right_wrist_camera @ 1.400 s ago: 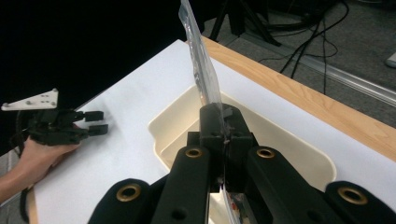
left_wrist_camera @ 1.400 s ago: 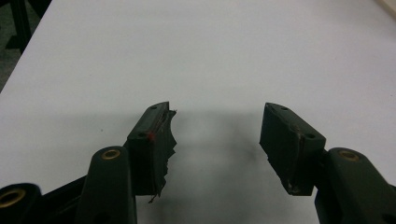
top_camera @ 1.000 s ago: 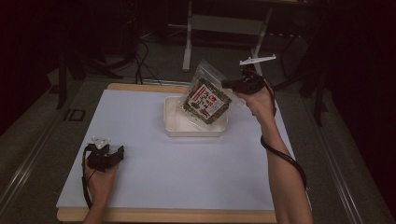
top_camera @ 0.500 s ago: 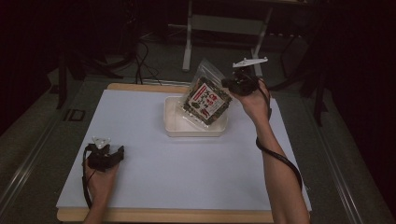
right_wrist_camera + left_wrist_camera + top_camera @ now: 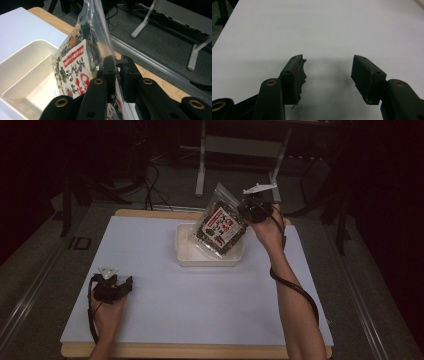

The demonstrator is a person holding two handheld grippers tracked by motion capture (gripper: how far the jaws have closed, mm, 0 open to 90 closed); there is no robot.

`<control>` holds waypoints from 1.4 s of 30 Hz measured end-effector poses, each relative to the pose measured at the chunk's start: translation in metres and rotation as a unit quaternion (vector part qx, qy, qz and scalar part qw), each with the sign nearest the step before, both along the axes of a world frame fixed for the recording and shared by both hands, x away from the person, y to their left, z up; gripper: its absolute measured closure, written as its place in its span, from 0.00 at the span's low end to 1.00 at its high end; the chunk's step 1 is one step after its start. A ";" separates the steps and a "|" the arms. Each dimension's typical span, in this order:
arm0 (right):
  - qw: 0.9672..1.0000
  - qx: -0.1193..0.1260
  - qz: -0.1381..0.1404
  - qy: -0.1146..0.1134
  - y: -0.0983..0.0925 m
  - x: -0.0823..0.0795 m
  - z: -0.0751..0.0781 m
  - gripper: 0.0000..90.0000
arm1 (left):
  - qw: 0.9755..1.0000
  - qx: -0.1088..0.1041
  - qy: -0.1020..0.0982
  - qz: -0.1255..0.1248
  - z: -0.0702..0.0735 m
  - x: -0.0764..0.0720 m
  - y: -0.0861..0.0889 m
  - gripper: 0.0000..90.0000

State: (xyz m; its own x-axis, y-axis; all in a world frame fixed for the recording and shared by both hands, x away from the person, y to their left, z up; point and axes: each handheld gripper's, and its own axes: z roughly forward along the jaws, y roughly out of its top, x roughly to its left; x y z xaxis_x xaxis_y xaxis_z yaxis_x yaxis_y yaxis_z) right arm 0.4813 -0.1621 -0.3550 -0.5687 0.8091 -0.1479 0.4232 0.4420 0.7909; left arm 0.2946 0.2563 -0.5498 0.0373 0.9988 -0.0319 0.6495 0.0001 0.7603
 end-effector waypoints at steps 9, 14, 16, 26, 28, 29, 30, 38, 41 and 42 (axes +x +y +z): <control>0.999 0.031 -0.009 0.008 -0.006 0.005 -0.011 0.62 | 1.000 -0.002 0.000 0.000 0.000 0.000 0.000 0.48; 0.998 0.050 -0.026 0.018 -0.014 0.008 -0.013 0.55 | 1.000 -0.002 0.000 0.000 0.000 0.000 0.000 0.48; 0.998 0.053 -0.031 0.017 -0.017 0.008 -0.012 0.51 | 1.000 -0.001 0.000 0.000 0.000 0.000 0.000 0.48; 0.998 0.050 -0.043 -0.005 -0.027 0.003 -0.002 0.45 | 1.000 -0.001 0.001 0.000 0.000 0.000 0.000 0.48; 0.998 0.051 -0.043 -0.013 -0.029 0.001 0.001 0.45 | 1.000 -0.001 0.001 0.000 0.000 0.000 0.000 0.48; 0.998 0.052 -0.042 -0.015 -0.030 0.000 0.002 0.45 | 1.000 -0.001 0.001 0.000 0.000 0.000 0.000 0.48; 0.997 0.053 -0.042 -0.020 -0.031 -0.002 0.004 0.44 | 1.000 -0.001 0.001 0.000 0.000 0.000 0.000 0.48; 0.997 0.057 -0.026 -0.051 -0.032 -0.018 0.014 0.44 | 1.000 -0.001 0.001 0.000 0.000 0.000 0.000 0.48; 0.996 0.063 -0.016 -0.054 -0.032 -0.023 0.016 0.44 | 1.000 0.000 0.001 0.000 0.000 0.000 0.000 0.48; 0.996 0.065 -0.005 -0.055 -0.031 -0.028 0.017 0.45 | 1.000 0.000 0.001 0.001 0.000 0.000 0.000 0.48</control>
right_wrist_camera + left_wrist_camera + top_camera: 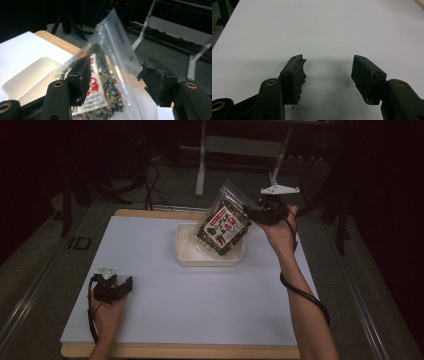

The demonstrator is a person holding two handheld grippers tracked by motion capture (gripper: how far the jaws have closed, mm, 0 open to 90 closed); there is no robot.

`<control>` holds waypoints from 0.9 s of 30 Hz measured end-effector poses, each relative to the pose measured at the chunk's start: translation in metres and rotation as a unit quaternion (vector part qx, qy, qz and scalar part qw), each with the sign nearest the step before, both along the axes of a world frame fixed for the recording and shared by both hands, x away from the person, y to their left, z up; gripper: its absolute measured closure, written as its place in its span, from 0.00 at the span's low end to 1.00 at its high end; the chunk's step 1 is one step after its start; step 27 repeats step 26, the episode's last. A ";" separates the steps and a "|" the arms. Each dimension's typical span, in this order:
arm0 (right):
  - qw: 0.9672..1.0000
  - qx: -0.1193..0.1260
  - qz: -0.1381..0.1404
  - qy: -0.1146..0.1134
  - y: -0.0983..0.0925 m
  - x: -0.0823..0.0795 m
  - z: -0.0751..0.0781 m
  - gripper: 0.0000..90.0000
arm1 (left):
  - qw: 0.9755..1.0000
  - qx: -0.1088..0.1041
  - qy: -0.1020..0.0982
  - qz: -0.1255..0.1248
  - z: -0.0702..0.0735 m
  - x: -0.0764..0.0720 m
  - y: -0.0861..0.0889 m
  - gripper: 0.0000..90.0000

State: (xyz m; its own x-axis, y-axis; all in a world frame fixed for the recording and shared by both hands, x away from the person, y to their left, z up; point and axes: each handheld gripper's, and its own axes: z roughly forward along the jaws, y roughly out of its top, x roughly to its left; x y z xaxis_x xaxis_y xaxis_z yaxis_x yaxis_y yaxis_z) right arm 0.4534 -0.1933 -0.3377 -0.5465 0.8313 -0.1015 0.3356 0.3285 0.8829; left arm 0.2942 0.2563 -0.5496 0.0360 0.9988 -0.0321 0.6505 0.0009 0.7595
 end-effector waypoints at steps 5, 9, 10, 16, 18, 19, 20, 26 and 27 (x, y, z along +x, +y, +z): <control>1.000 -0.002 0.016 0.002 0.002 -0.009 0.000 0.48 | 1.000 -0.002 -0.001 0.001 0.000 0.000 0.000 0.48; 1.000 0.006 0.028 0.012 0.003 -0.020 -0.001 0.53 | 1.000 -0.001 -0.001 0.001 0.000 0.000 0.000 0.48; 0.999 0.009 0.035 0.017 0.004 -0.027 -0.003 0.57 | 1.000 -0.002 -0.002 0.001 0.000 0.000 0.000 0.48; 0.997 0.012 0.063 0.031 0.004 -0.049 -0.010 0.69 | 1.000 -0.003 -0.004 0.005 0.000 0.000 0.001 0.48; 0.997 0.013 0.068 0.033 0.004 -0.053 -0.012 0.71 | 1.000 -0.003 -0.004 0.005 0.000 -0.001 0.001 0.48; 0.996 0.016 0.075 0.038 0.002 -0.061 -0.016 0.73 | 1.000 -0.004 -0.003 0.007 0.000 -0.001 0.001 0.48; 0.996 0.018 0.079 0.041 0.001 -0.064 -0.020 0.74 | 1.000 -0.004 -0.004 0.008 0.000 -0.001 0.001 0.48; 0.995 -0.008 0.071 0.070 -0.010 -0.080 -0.061 0.72 | 1.000 0.001 -0.003 0.018 0.000 -0.001 0.001 0.48; 0.995 -0.008 0.071 0.070 -0.010 -0.080 -0.061 0.72 | 1.000 0.001 -0.003 0.018 0.000 -0.001 0.001 0.48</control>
